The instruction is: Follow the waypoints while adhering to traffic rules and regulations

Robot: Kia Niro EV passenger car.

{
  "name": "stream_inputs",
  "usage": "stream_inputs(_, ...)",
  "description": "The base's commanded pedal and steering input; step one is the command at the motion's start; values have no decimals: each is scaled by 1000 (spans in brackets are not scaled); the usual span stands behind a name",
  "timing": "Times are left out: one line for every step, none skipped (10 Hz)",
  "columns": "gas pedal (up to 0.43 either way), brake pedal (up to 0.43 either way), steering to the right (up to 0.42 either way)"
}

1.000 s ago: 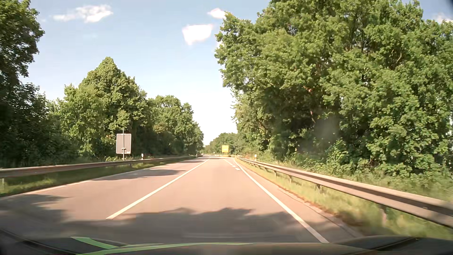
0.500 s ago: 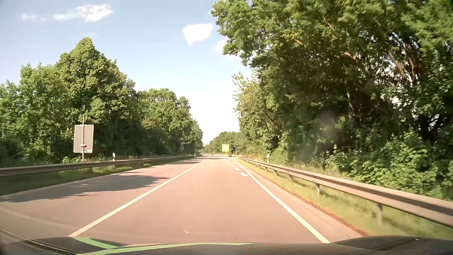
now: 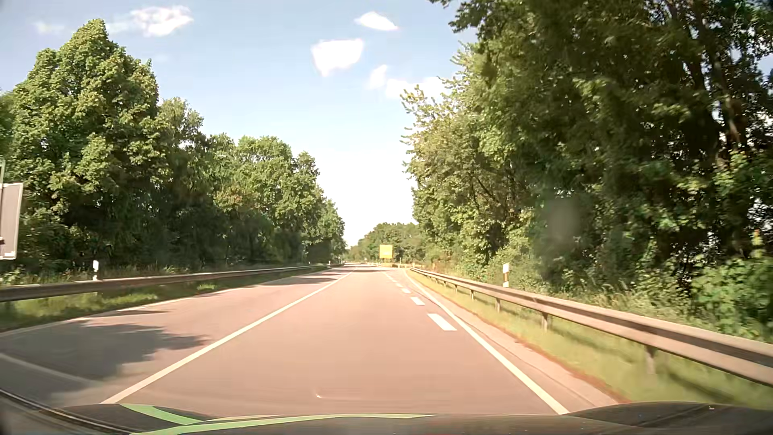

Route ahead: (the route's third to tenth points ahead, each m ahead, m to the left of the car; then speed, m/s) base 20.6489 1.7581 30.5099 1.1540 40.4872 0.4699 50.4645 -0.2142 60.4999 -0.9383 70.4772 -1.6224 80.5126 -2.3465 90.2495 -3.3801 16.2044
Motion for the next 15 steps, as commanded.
stream_inputs(0, 12, -1)
stream_inputs(0, 12, -1)
stream_inputs(0, 18, -1)
stream_inputs(0, 18, 0)
stream_inputs(0, 18, 0)
stream_inputs(0, 18, 0)
stream_inputs(0, 18, 1)
stream_inputs(0, 24, 2)
stream_inputs(0, 30, 3)
stream_inputs(0, 37, 2)
stream_inputs(0, 43, 3)
stream_inputs(0, 49, 3)
stream_inputs(0, 49, 3)
stream_inputs(0, 49, 3)
stream_inputs(0, 55, 3)
